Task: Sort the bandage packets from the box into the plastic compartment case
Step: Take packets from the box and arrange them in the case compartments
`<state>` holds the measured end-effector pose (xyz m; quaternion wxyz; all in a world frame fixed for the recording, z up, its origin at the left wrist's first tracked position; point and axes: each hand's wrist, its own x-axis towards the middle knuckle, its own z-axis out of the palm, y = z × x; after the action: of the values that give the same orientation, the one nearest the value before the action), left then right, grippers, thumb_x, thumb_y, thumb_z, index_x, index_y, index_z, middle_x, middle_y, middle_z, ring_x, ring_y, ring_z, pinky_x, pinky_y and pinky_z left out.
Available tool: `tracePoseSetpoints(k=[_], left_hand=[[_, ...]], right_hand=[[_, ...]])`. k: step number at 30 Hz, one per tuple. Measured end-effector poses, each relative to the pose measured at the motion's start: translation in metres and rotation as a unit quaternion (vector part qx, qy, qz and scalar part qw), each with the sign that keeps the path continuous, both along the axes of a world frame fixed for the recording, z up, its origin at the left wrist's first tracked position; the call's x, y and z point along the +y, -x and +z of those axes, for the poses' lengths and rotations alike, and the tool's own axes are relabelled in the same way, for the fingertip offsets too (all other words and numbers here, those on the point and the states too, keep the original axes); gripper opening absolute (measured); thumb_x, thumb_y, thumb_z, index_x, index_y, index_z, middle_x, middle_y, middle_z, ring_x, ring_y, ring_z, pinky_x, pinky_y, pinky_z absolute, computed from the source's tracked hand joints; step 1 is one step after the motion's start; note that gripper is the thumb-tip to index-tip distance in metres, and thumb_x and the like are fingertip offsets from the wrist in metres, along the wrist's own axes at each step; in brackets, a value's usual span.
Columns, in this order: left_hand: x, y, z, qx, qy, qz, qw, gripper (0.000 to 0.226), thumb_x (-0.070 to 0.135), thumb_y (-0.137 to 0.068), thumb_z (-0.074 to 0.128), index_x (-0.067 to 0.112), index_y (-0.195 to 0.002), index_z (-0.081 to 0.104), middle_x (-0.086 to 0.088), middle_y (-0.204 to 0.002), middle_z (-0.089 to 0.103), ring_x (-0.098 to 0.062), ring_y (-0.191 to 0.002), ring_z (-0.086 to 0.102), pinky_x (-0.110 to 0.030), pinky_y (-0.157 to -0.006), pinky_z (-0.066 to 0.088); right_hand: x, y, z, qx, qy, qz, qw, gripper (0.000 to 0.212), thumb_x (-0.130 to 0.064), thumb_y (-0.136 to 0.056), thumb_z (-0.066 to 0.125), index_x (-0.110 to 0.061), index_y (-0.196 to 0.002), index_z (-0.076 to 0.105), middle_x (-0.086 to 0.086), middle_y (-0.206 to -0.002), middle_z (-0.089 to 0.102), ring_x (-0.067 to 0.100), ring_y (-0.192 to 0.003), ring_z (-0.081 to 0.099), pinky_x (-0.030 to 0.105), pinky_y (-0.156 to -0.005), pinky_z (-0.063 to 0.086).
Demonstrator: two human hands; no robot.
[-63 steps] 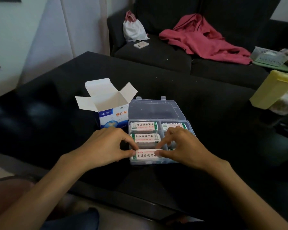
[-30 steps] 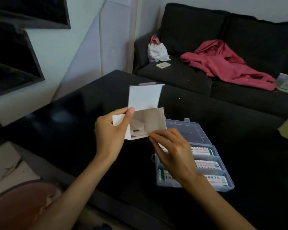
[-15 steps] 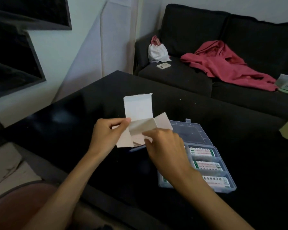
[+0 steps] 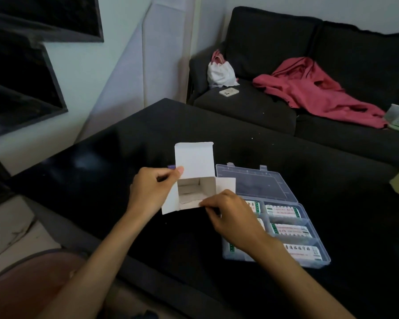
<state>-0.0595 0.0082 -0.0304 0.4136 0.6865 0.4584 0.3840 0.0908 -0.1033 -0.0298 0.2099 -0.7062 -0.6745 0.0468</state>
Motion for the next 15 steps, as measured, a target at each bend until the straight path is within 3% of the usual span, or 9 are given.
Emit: tracePoseSetpoints(k=[3,6,10,12,15], left_hand=[[0.000,0.000,0.000,0.000,0.015,0.005,1.000,0.058,0.075,-0.060,0.050,0.020,-0.065,0.066,-0.017,-0.075,0.067,-0.012,-0.069,0.054,-0.043,-0.087,0.051],[0.001,-0.002,0.000,-0.011,0.015,-0.004,1.000,0.064,0.071,-0.061,0.053,0.010,-0.066,0.067,-0.019,-0.082,0.068,-0.012,-0.066,0.053,-0.043,-0.081,0.051],[0.000,-0.005,-0.002,-0.027,0.013,-0.023,0.999,0.039,0.063,-0.067,0.058,0.027,-0.078,0.071,-0.016,-0.083,0.070,-0.014,-0.070,0.059,-0.046,-0.081,0.051],[-0.003,-0.007,-0.003,-0.029,0.005,-0.021,0.999,0.026,0.059,-0.070,0.061,0.036,-0.078,0.070,-0.013,-0.080,0.072,-0.017,-0.072,0.064,-0.048,-0.080,0.053],[-0.002,-0.007,-0.004,-0.030,-0.008,-0.012,0.999,0.018,0.049,-0.079,0.067,0.032,-0.077,0.072,-0.010,-0.076,0.072,-0.027,-0.079,0.069,-0.050,-0.079,0.053]], right_hand=[[0.003,0.005,0.004,0.001,-0.005,-0.013,1.000,0.027,-0.015,-0.094,0.051,-0.019,-0.115,0.067,0.002,-0.116,0.066,0.016,-0.104,0.059,0.024,-0.089,0.046],[0.013,0.009,0.010,-0.008,0.004,-0.012,1.000,0.028,-0.010,-0.094,0.051,-0.015,-0.119,0.063,0.005,-0.122,0.062,0.020,-0.108,0.058,0.024,-0.091,0.045],[0.035,0.015,0.006,-0.021,0.161,0.041,0.986,0.038,-0.012,-0.095,0.043,-0.008,-0.132,0.040,0.013,-0.139,0.042,0.027,-0.122,0.044,0.035,-0.104,0.037],[0.046,0.015,0.004,-0.017,0.233,0.036,0.972,0.042,-0.020,-0.096,0.039,-0.007,-0.135,0.037,0.014,-0.142,0.039,0.027,-0.126,0.041,0.036,-0.106,0.033],[0.054,0.013,0.008,0.027,0.295,0.049,0.954,0.050,-0.021,-0.094,0.043,-0.010,-0.141,0.031,0.011,-0.147,0.035,0.027,-0.131,0.038,0.034,-0.106,0.031]])
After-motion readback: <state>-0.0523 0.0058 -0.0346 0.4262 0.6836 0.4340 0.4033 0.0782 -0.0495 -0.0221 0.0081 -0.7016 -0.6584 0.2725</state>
